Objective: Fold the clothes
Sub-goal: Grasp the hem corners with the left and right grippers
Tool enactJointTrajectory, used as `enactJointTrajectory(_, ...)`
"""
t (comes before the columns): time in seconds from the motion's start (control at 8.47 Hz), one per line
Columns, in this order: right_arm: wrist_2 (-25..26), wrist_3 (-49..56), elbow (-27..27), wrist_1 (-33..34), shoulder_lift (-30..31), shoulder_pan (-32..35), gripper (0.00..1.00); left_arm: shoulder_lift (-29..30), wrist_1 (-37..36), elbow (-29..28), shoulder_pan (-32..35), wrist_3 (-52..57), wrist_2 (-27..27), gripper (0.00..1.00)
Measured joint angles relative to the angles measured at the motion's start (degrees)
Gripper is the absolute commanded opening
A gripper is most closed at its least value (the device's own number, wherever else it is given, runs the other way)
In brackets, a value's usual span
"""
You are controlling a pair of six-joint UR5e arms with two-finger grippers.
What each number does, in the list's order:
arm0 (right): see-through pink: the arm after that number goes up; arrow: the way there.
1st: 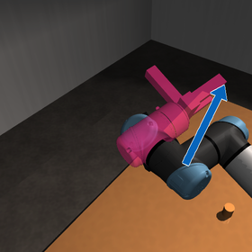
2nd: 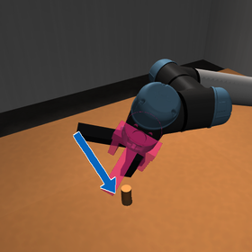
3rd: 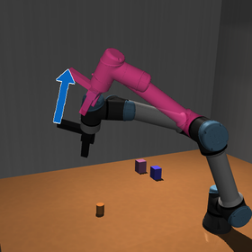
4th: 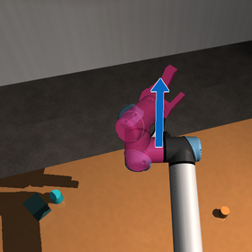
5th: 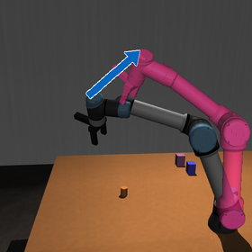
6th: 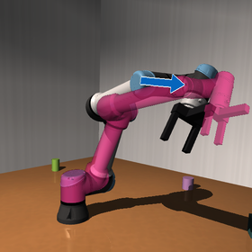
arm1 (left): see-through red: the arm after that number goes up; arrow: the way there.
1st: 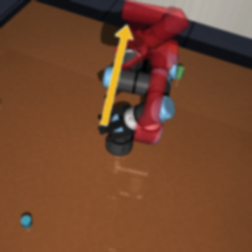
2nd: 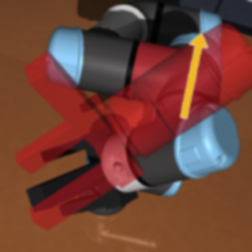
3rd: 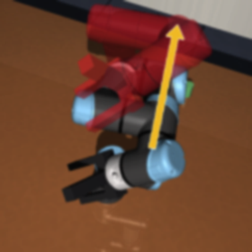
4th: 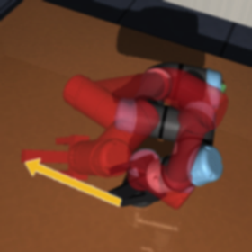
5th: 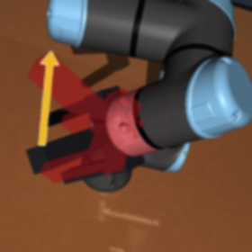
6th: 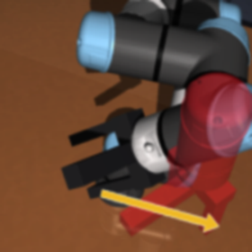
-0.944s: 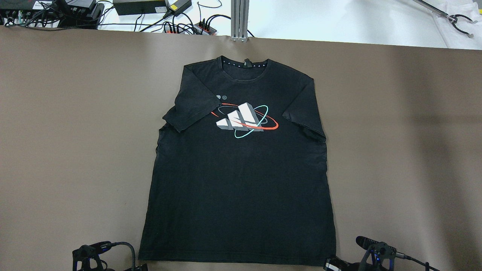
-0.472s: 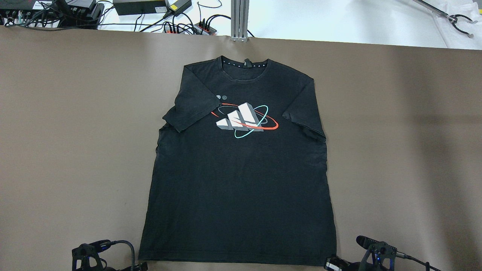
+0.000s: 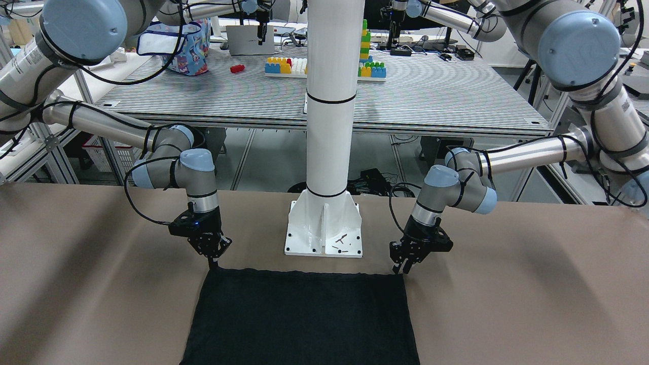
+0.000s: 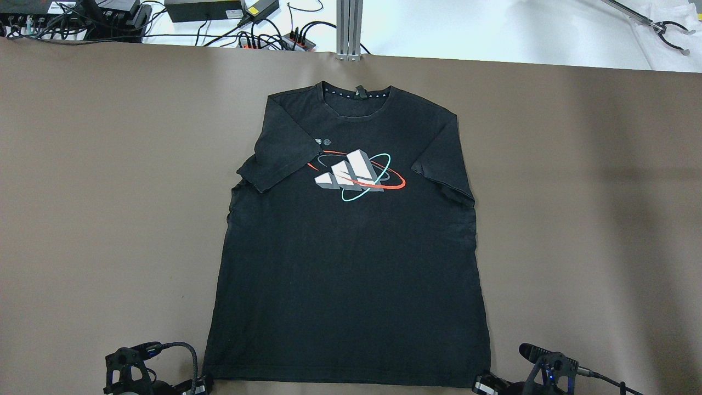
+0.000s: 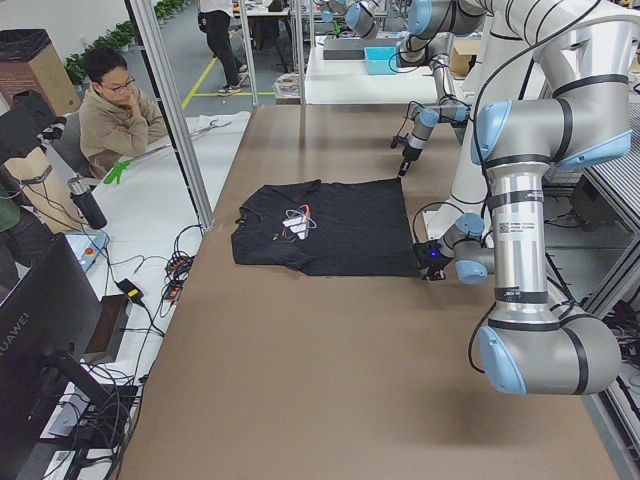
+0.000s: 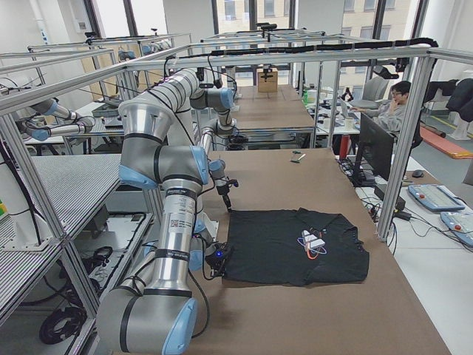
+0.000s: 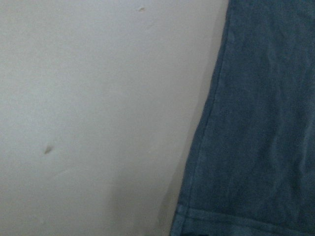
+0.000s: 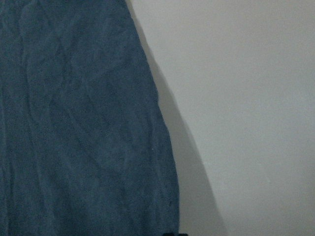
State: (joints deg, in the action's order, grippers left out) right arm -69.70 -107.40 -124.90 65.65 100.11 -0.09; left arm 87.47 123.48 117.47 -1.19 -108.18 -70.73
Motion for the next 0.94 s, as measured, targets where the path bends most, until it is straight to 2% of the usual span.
enactJointTrajectory(0.35,0.1,0.0,0.0,0.0,0.0,-0.1,0.0,0.0,0.0,0.4,0.4,0.1,-0.4,0.0)
enactJointTrajectory(0.59,0.1,0.0,-0.1,0.5,0.0,-0.1,0.0,0.0,0.1,1.0,2.2,0.2,-2.5,0.0)
enactJointTrajectory(0.94,-0.7,-0.1,-3.9,1.3,-0.1,-0.5,0.0,-3.6,0.1,9.0,4.6,0.3,-5.9,0.0)
